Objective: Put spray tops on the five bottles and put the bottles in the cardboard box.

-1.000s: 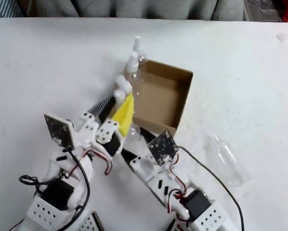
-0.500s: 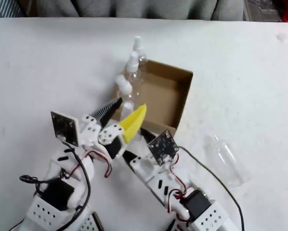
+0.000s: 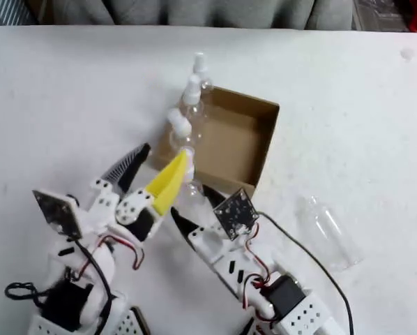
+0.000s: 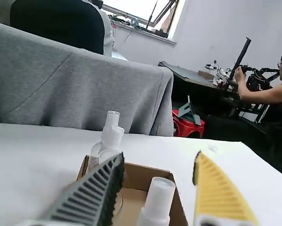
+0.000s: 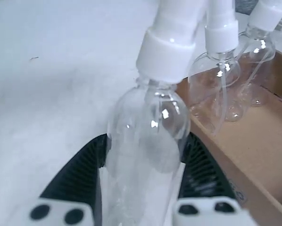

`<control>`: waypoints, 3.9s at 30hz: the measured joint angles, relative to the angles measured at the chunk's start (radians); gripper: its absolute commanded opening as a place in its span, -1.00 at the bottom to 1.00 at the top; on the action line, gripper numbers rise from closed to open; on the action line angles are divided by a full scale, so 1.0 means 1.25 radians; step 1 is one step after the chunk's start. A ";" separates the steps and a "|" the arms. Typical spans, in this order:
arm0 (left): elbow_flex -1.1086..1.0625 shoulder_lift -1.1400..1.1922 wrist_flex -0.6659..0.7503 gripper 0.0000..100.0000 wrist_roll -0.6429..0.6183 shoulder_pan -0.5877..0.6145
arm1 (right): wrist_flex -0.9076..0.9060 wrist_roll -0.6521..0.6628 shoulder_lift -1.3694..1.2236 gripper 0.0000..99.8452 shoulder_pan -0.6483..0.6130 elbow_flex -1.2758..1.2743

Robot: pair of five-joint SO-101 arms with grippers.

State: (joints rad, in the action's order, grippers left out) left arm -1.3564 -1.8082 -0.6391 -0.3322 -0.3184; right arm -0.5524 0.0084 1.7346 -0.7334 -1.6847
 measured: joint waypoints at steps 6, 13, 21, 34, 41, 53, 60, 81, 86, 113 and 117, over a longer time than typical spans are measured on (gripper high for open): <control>0.006 -0.010 -0.066 -0.83 0.000 0.000 | 0.000 -0.017 0.000 -0.97 0.088 0.015; 0.006 -0.010 -0.066 -0.96 0.000 0.000 | 0.005 -0.123 0.000 -0.97 0.223 0.023; -0.016 -0.010 -0.104 -0.96 0.086 -0.118 | 0.092 -0.220 0.000 -0.96 0.227 0.023; -0.188 -0.010 -0.123 -0.96 0.217 -0.346 | 0.155 -0.377 0.002 -0.97 0.226 0.023; -0.254 -0.010 -0.123 -0.96 0.239 -0.367 | 0.160 -0.438 0.004 -0.97 0.226 0.023; -0.270 -0.010 -0.070 -0.96 0.238 -0.311 | 0.041 -0.436 0.037 -0.97 0.168 0.044; -0.270 -0.010 -0.064 -0.96 0.238 -0.301 | -0.004 -0.420 0.047 -0.97 0.162 0.053; -0.270 -0.010 -0.064 -0.96 0.239 -0.300 | -0.171 -0.297 0.048 -0.97 0.162 0.144; -0.270 -0.010 -0.064 -0.96 0.239 -0.300 | -0.180 -0.290 0.048 -0.97 0.162 0.149; -0.270 -0.010 -0.125 -0.96 0.266 -0.185 | 0.254 -0.290 0.047 -0.97 0.357 0.002; -0.271 -0.010 -0.176 -0.96 0.312 -0.104 | 0.254 -0.290 0.047 -0.97 0.357 0.002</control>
State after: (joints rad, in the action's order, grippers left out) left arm -1.6955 -1.8205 -0.8585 0.0575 -0.4488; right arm -0.2348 -0.3537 1.7929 -0.2869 -1.6817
